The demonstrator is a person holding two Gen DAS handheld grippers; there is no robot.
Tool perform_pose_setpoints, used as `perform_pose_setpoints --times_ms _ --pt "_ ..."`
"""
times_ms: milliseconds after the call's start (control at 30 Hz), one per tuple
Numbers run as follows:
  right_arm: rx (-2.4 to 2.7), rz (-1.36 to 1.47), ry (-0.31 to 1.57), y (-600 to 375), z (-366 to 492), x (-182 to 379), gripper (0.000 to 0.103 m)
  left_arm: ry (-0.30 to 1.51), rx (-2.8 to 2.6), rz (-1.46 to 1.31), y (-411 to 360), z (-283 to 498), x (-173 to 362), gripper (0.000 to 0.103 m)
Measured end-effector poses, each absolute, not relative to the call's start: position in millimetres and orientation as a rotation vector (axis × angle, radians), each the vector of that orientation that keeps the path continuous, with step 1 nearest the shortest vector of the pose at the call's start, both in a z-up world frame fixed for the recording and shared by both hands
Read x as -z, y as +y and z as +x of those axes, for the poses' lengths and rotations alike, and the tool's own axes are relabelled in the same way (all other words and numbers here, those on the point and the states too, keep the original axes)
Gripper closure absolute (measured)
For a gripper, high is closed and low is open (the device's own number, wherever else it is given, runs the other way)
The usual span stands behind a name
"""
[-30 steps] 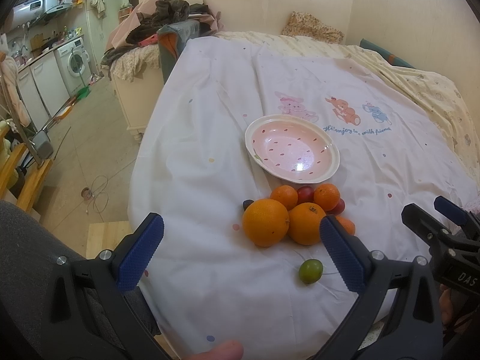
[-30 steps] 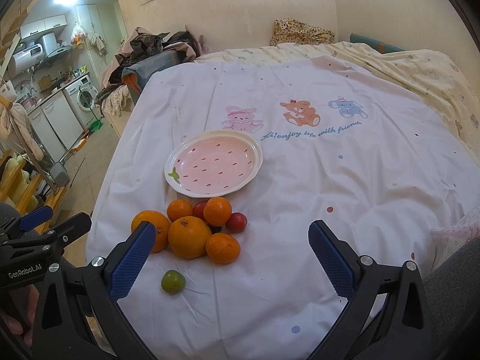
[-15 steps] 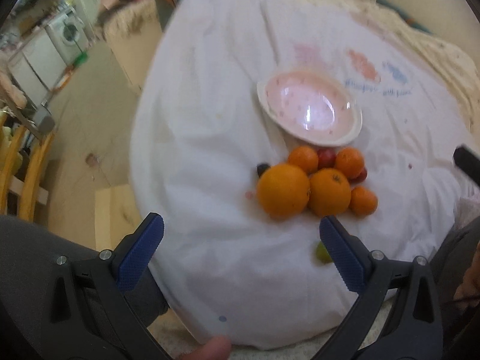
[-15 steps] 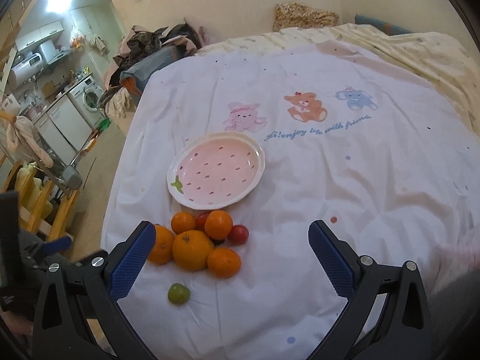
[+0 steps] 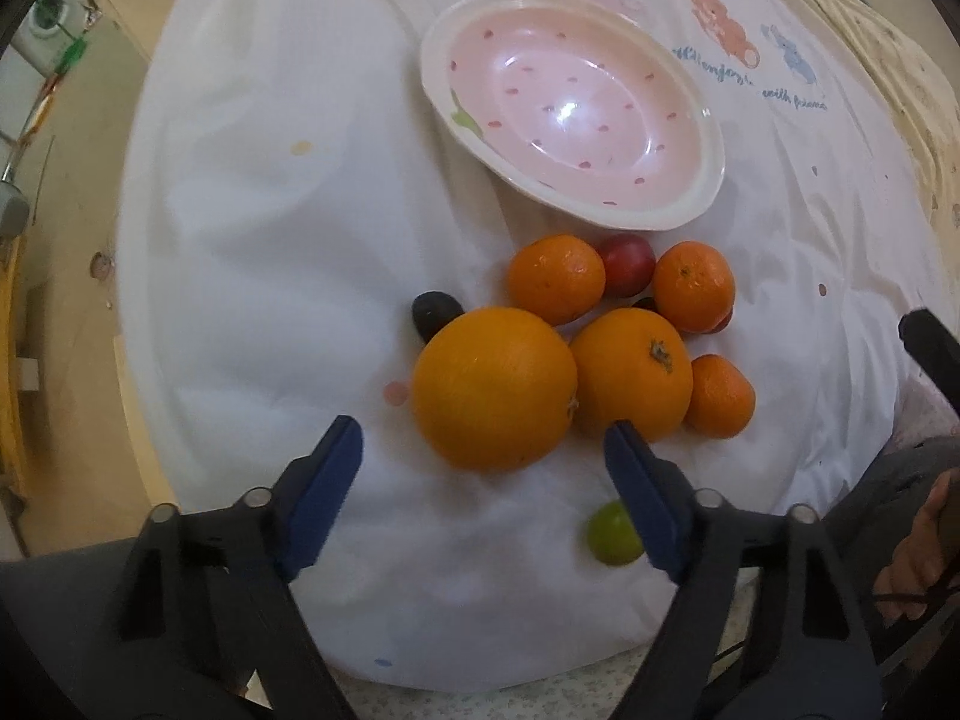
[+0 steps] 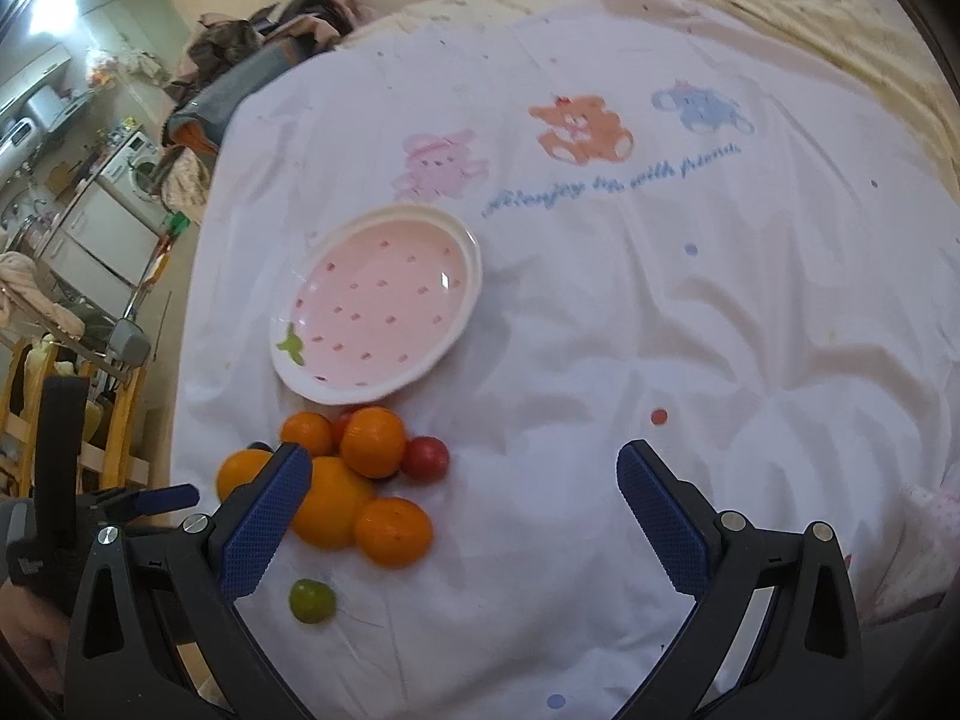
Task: Organize fruits
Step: 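Reach the left tool to the large orange and close on it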
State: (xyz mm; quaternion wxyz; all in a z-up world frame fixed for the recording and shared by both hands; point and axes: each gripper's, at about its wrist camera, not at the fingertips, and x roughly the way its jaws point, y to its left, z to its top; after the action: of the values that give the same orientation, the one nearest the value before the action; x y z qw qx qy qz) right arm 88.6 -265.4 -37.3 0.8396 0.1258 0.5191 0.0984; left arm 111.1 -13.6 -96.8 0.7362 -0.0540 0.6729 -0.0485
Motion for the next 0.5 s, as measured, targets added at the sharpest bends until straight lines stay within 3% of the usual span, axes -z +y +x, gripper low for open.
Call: perform_pose_setpoints --times_ms 100,167,500 --pt "-0.203 0.281 1.107 -267.8 90.1 41.6 0.0 1.476 0.127 -0.13 -16.4 116.7 101.1 0.028" --pt "-0.202 0.276 1.107 -267.1 91.6 43.2 0.0 1.479 0.13 -0.138 -16.4 119.2 104.9 0.046" --pt "-0.195 0.266 1.109 -265.5 93.5 45.4 0.0 1.436 0.145 -0.171 -9.1 109.7 87.9 0.051"
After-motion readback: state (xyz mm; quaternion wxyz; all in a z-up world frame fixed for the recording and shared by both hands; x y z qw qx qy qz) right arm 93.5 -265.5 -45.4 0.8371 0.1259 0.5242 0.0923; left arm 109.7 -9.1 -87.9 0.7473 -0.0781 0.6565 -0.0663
